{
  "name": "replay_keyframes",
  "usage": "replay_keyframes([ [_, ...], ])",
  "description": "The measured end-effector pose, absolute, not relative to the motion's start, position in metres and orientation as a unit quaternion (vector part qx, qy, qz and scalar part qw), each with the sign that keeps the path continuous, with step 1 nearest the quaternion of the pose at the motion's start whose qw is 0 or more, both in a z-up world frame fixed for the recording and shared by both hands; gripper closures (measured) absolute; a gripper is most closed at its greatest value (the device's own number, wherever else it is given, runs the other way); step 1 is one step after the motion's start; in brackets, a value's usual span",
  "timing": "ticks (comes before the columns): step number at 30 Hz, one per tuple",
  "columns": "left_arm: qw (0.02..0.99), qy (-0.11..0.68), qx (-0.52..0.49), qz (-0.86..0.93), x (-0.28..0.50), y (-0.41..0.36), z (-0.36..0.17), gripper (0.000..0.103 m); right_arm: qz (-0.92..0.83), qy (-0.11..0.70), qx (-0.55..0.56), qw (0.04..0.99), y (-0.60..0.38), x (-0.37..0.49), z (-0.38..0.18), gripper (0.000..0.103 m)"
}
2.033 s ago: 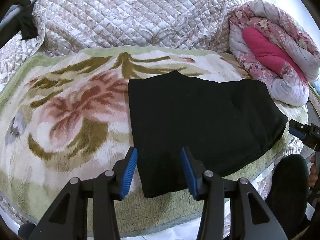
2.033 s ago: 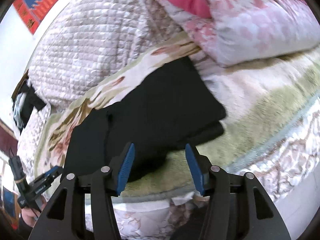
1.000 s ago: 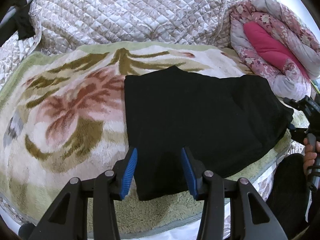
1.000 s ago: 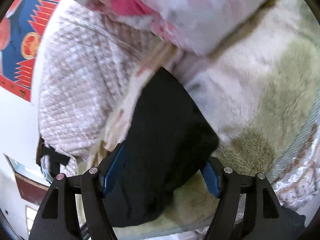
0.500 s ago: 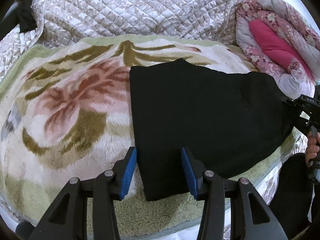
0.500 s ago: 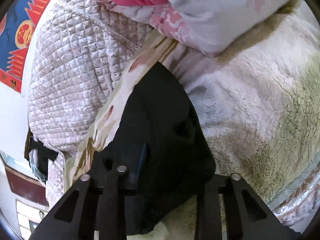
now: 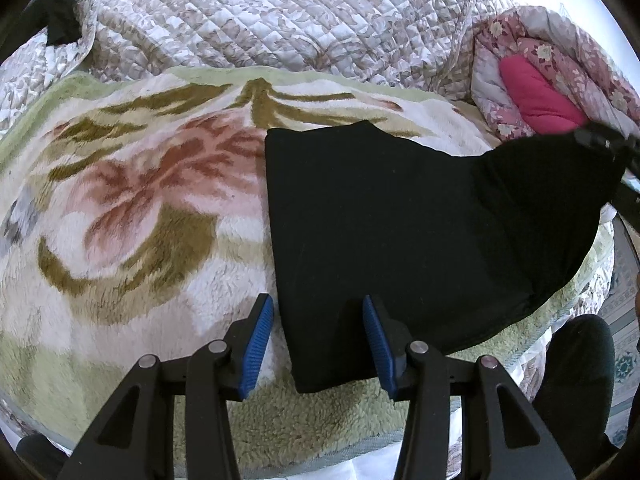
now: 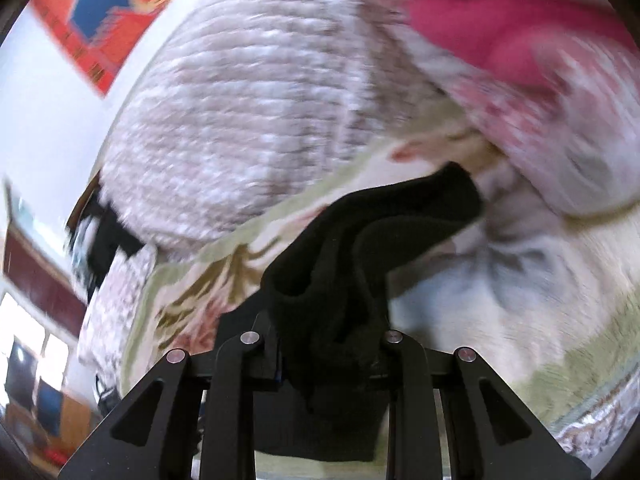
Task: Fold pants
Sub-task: 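Grasp the pants end with the right gripper and lift it, then fold the held pants end over the stack and open the right gripper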
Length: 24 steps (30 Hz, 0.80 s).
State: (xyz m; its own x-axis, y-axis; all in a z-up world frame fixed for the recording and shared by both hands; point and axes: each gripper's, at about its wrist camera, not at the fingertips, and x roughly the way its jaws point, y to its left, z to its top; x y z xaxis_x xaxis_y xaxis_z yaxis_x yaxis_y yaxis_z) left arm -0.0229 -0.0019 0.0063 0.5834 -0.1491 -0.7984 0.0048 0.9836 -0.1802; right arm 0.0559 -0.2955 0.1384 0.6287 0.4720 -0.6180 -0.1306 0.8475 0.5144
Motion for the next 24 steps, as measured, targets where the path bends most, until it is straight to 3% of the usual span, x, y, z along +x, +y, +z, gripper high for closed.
replay_keyframes([
  [6,0.887,0.451,-0.093,-0.038,-0.029,0.010,0.005,0.054,0.249,0.416,0.137,0.864,-0.210,0.052,0.130,0.078],
  [13,0.888,0.446,-0.109,-0.026,-0.040,0.027,0.006,0.052,0.288,0.498,0.017,0.818,-0.122,0.041,0.045,0.078],
  [24,0.888,0.442,-0.121,-0.028,-0.046,0.033,0.006,0.051,0.298,0.458,-0.021,0.837,-0.093,0.032,0.068,0.078],
])
